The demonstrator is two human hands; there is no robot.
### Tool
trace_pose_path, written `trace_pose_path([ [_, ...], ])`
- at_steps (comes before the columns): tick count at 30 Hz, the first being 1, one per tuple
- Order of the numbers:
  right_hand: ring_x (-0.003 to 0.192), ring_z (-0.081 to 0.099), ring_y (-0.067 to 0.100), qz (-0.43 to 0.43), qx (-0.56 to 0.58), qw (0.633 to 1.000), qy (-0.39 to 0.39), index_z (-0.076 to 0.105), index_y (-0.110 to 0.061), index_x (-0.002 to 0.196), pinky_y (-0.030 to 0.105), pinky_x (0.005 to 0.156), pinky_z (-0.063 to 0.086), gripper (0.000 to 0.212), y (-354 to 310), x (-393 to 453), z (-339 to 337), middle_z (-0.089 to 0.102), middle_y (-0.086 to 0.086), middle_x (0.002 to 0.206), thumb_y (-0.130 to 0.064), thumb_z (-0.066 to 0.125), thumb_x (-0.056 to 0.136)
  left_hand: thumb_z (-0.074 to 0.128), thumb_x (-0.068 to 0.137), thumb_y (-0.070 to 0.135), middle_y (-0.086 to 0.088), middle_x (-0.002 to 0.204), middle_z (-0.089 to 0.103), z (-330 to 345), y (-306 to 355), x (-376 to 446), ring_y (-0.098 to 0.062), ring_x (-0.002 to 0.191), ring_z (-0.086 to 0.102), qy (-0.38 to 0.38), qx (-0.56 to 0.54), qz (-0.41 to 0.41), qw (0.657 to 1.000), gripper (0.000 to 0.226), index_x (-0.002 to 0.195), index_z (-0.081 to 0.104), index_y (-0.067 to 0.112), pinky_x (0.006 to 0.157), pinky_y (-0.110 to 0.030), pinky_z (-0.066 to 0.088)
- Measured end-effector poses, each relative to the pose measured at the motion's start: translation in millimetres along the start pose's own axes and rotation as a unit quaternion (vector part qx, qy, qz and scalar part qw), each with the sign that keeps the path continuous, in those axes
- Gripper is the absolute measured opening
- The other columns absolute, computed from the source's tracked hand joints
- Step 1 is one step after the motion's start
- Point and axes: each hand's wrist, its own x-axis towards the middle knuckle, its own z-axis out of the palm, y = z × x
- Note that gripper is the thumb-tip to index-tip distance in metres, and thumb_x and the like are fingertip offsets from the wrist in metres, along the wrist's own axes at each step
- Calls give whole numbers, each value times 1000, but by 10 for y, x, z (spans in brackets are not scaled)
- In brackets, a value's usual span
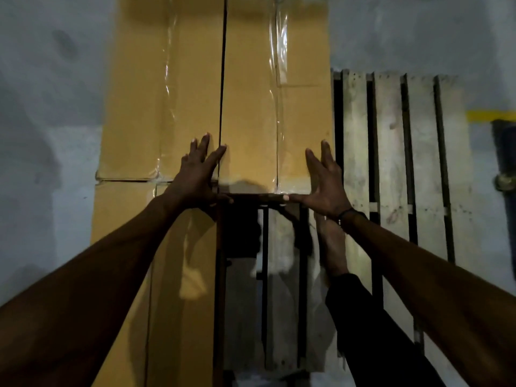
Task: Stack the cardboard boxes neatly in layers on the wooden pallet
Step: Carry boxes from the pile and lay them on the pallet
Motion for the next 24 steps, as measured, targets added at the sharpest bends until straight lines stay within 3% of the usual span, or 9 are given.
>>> trace_pose_path([
  [2,158,0,27,-17,2,1000,14,27,-18,162,61,123,13,126,38,8,23,-1,15,171,-82,69,62,87,66,60,-13,171,-13,31,-10,13,-42,155,-12,16,5,5,1000,128,165,13,25,121,-69,8],
  [6,158,1,28,-41,18,999,30,29,-18,161,56,125,13,123,104,13,63,0,17,171,-79,72,63,69,58,85,-9,171,-10,53,-61,8,-39,156,-11,17,-10,9,1000,132,164,15,29,120,-66,6],
  [10,158,3,31,-51,16,998,34,31,-16,160,57,125,15,124,130,114,56,2,20,170,-78,74,62,56,57,90,-10,172,-6,37,-41,22,-40,156,-7,27,0,7,1000,128,164,18,30,119,-67,10],
  [17,158,0,28,-8,11,1000,1,31,-20,160,57,126,13,133,100,273,-5,-2,12,171,-85,71,51,77,78,63,-12,171,2,20,19,35,-42,156,0,50,26,2,998,106,163,23,29,119,-64,19],
  [21,158,0,32,9,-26,999,-18,29,-19,161,54,126,12,138,57,309,-41,-5,12,171,-91,65,49,78,78,60,-12,171,3,11,43,63,-42,156,3,44,47,-12,998,106,163,23,30,117,-63,25],
  [24,156,2,41,36,-63,995,-67,19,-26,164,62,122,16,146,-25,298,-113,-13,8,171,-96,62,43,84,75,55,-12,172,3,-43,105,63,-41,156,2,26,48,-31,998,110,163,22,30,119,-62,24],
])
